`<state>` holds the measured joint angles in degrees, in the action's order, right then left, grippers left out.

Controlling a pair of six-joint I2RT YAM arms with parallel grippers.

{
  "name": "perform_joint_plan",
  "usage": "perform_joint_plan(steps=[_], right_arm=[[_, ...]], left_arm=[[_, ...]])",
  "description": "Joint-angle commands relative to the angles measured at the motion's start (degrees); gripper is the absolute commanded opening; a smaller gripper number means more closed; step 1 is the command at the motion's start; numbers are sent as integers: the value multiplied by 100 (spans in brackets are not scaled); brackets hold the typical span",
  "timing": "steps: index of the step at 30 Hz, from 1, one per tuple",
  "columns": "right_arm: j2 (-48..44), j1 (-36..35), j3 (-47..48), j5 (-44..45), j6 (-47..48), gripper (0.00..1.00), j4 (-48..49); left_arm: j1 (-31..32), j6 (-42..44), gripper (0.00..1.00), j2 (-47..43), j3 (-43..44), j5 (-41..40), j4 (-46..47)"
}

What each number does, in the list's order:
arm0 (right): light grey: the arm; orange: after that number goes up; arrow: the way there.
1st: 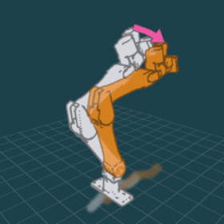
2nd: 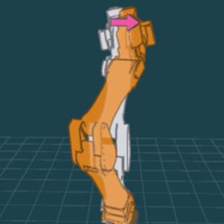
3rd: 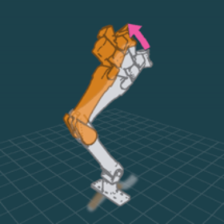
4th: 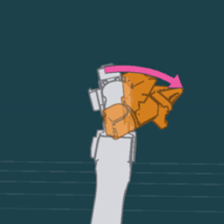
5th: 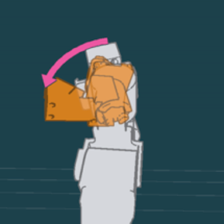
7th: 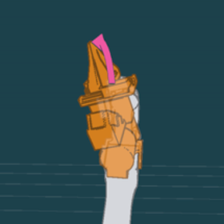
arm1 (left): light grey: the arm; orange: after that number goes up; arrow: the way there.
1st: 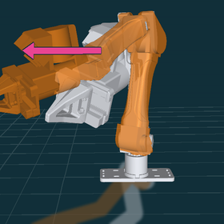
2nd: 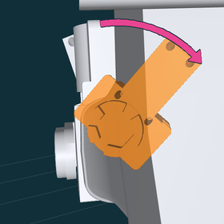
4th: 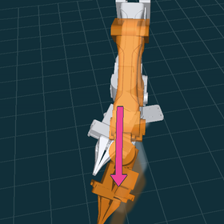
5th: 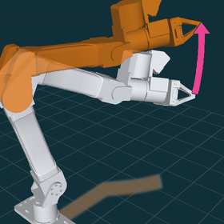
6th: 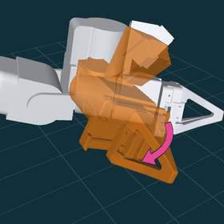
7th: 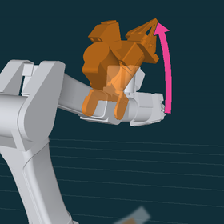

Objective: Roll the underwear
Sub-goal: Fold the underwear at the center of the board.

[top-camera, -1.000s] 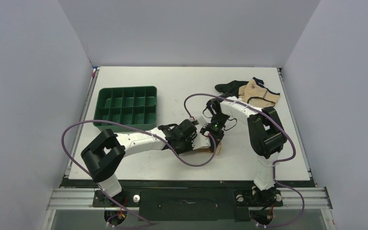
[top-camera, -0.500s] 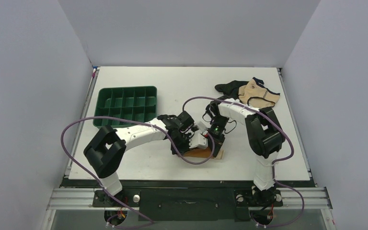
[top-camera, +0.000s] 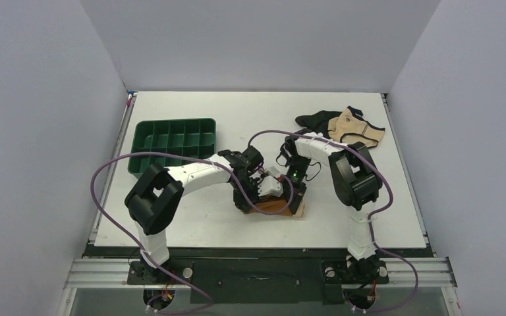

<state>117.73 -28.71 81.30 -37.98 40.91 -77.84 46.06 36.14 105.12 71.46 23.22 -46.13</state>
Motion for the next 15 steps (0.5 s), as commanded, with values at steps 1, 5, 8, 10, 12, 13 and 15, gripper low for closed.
perform_joint_plan(steps=[1,5,8,10,12,13,15], right_arm=[[162,159,329,-82,294,7,-338],[270,229,477,-100,331,11,-351],[326,254,604,-106,356,15,-373],[371,274,683,-100,386,17,-418],[415,293,757,-96,416,21,-464],[436,308,774,-96,424,25,-485],[469,339,836,-88,427,26,-504]], left_arm=[[-201,-152,19,79,232,199,-68],[-293,-302,25,114,203,171,93],[-344,-428,28,99,199,138,203],[-376,-489,31,89,201,108,271],[-422,-565,33,69,209,84,348],[-458,-619,34,65,225,72,394],[-492,-678,35,66,247,59,434]])
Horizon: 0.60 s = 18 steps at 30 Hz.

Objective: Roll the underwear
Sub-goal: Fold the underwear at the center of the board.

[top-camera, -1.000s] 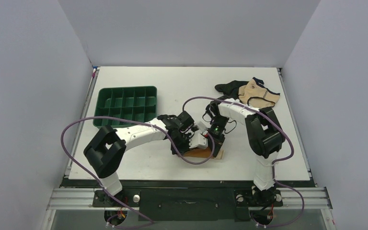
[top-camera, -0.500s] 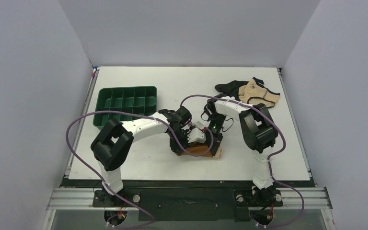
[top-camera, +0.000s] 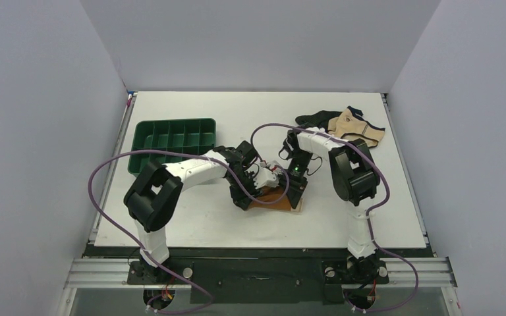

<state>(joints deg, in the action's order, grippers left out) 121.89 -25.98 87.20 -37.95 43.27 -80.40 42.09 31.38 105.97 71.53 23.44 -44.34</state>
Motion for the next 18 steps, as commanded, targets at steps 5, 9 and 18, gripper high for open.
perform_joint_plan(steps=[5,9,18], right_arm=[[58,128,363,-119,203,29,-267],[87,270,429,-226,222,27,-289],[209,475,484,-566,314,14,-312]], left_arm=[[-159,-271,38,-9,309,30,293],[-221,-373,39,9,371,-12,378],[-292,-496,27,222,689,83,431]])
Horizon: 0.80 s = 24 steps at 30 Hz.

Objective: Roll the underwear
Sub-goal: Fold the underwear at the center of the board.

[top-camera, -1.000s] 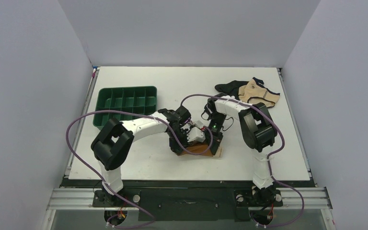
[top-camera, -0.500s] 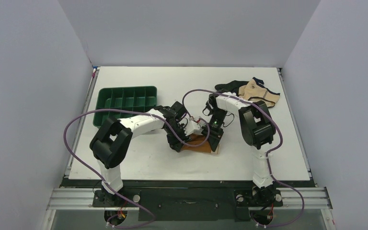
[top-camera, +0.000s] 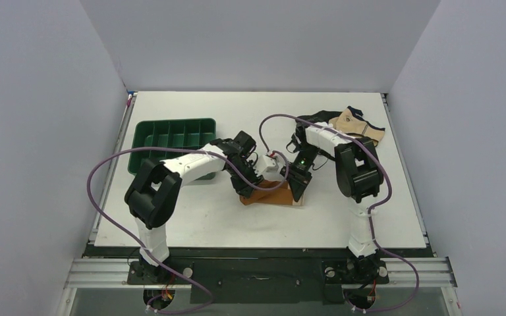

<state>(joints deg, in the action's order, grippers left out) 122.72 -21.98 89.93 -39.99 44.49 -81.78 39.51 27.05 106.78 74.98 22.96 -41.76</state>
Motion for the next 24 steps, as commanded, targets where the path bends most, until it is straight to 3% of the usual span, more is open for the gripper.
perform_joint_plan(steps=[1,6,24], right_arm=[[146,94,223,-379,216,13,-201],[231,158,228,-420,286,11,-246],[326,413,274,-335,202,7,-195]], left_arm=[[-32,-49,24,185,373,161,143],[-40,-22,12,303,630,264,3],[-288,-24,11,550,1145,-8,-235]])
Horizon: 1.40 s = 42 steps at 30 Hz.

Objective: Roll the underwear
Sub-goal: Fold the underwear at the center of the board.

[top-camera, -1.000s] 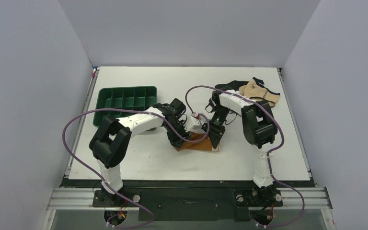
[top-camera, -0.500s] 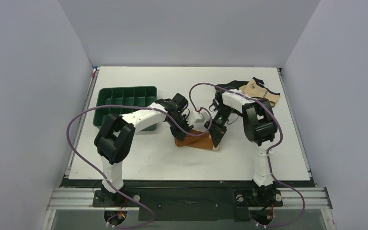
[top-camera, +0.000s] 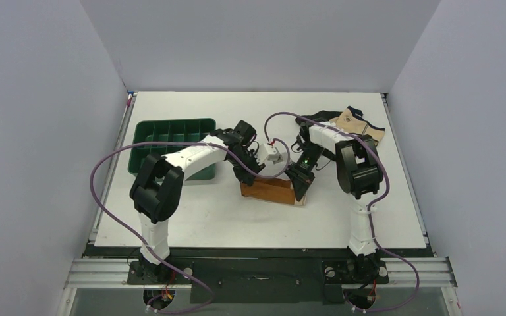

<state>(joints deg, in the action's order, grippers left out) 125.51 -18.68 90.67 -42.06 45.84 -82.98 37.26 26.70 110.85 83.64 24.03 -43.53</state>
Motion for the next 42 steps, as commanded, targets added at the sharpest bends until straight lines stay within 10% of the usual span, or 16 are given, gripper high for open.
perform_joint_plan(steps=[1,42], right_arm=[[49,92,219,-127,53,7,-63],[-98,514,22,94,-1803,37,1432]], left_arm=[[-62,7,12,186,290,-174,-54],[156,-428,11,289,-444,-1211,617]])
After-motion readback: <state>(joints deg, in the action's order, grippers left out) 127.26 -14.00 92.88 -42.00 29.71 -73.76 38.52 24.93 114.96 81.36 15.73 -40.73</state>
